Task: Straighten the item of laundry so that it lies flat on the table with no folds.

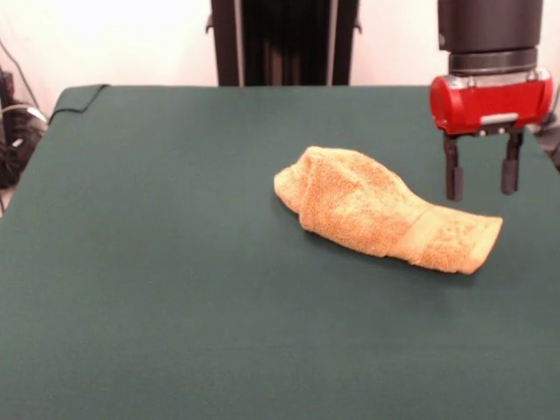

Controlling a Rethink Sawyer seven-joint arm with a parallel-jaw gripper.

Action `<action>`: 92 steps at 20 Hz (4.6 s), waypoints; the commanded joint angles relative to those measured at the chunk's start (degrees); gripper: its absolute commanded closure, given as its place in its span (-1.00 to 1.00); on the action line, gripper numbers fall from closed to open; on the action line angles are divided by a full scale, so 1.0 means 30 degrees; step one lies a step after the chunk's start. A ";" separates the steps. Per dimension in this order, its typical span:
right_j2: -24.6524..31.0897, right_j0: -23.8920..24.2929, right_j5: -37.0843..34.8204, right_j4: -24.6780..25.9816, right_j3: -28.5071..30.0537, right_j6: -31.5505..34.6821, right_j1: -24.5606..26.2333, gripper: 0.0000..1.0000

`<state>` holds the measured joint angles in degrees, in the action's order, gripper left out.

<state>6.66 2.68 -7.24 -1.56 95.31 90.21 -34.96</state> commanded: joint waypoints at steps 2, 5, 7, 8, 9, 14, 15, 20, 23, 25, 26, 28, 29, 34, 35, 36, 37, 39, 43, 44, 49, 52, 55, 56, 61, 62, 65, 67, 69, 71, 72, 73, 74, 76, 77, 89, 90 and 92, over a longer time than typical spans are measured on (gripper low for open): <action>0.2031 0.0110 -0.2007 0.2099 -0.1114 -0.0242 0.1503 -1.00; 0.2321 0.0427 -0.1332 0.2791 -0.0924 -0.0073 0.1743 -1.00; 0.2474 0.0622 -0.1000 0.3209 -0.0849 0.0057 0.1905 -1.00; 0.2515 0.0673 -0.0899 0.3379 -0.0815 0.0129 0.1925 -1.00; 0.2565 0.0770 -0.0748 0.3596 -0.0697 0.0199 0.1923 -1.00; 0.2444 0.0764 -0.1491 0.3989 -0.0742 0.0397 0.1733 -1.00; 0.2507 0.1013 -0.1833 0.4213 -0.0487 0.0227 0.1449 -1.00; 0.3041 0.1887 -0.2483 0.4886 -0.0093 -0.0382 0.1032 -1.00; 0.3380 0.2424 -0.2658 0.5365 0.0062 -0.0680 0.0961 -1.00; 0.3558 0.2769 -0.2690 0.5714 0.0176 -0.0866 0.0912 -1.00; 0.3628 0.2901 -0.2713 0.5862 0.0223 -0.0917 0.0877 -1.00; 0.3819 0.3263 -0.2773 0.6325 0.0396 -0.1009 0.0771 -1.00; 0.3856 0.3449 -0.2758 0.6494 0.0563 -0.1079 0.0687 -1.00; 0.3633 0.3556 -0.2446 0.7030 0.1015 -0.0291 0.0396 -1.00; 0.3567 0.3527 -0.2386 0.7091 0.1058 -0.0101 0.0361 -1.00; 0.3501 0.3498 -0.2325 0.7152 0.1100 0.0089 0.0326 -1.00; 0.3386 0.3547 -0.2213 0.7226 0.1393 0.0288 0.0155 -1.00; 0.3244 0.3625 -0.2188 0.7295 0.1782 0.0562 -0.0029 -1.00; 0.3104 0.3909 -0.1819 0.7485 0.2505 0.0815 -0.0259 -1.00; 0.3098 0.3985 -0.1734 0.7534 0.2662 0.0851 -0.0308 -1.00; 0.2905 0.4274 -0.0984 0.7901 0.3600 0.1343 -0.0556 -1.00; 0.2961 0.4553 -0.0817 0.8146 0.3828 0.1272 -0.0529 -1.00; 0.3105 0.4920 -0.0763 0.8444 0.3924 0.0990 -0.0584 -1.00; 0.3146 0.5010 -0.0745 0.8514 0.3952 0.0947 -0.0586 -1.00; 0.3380 0.5470 -0.0678 0.8964 0.4077 0.0731 -0.0650 -1.00; 0.3458 0.5590 -0.0705 0.9090 0.4050 0.0677 -0.0646 -1.00; 0.3686 0.5772 -0.0947 0.9171 0.3846 0.0521 -0.0584 -1.00; 0.3733 0.5812 -0.0941 0.9258 0.3860 0.0616 -0.0570 -1.00; 0.3780 0.5851 -0.0935 0.9345 0.3875 0.0711 -0.0557 -1.00; 0.3737 0.5889 -0.0703 0.9485 0.3994 0.0872 -0.0504 -1.00; 0.3711 0.5902 -0.0594 0.9551 0.4041 0.0938 -0.0473 -1.00; 0.3689 0.5890 -0.0542 0.9591 0.4054 0.0982 -0.0450 -1.00; 0.3668 0.5879 -0.0489 0.9631 0.4068 0.1027 -0.0428 -1.00; 0.3607 0.5858 -0.0394 0.9668 0.4079 0.1072 -0.0395 -1.00; 0.3574 0.5819 -0.0351 0.9672 0.4052 0.1103 -0.0388 -1.00; 0.2682 0.5191 0.0175 0.9326 0.4095 0.2143 0.0550 -1.00; 0.2618 0.5193 0.0111 0.9276 0.4123 0.2194 0.0602 -1.00; 0.2502 0.5164 -0.0071 0.9196 0.4112 0.2227 0.0722 -1.00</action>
<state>11.68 20.23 -7.90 24.99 104.37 90.21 -37.66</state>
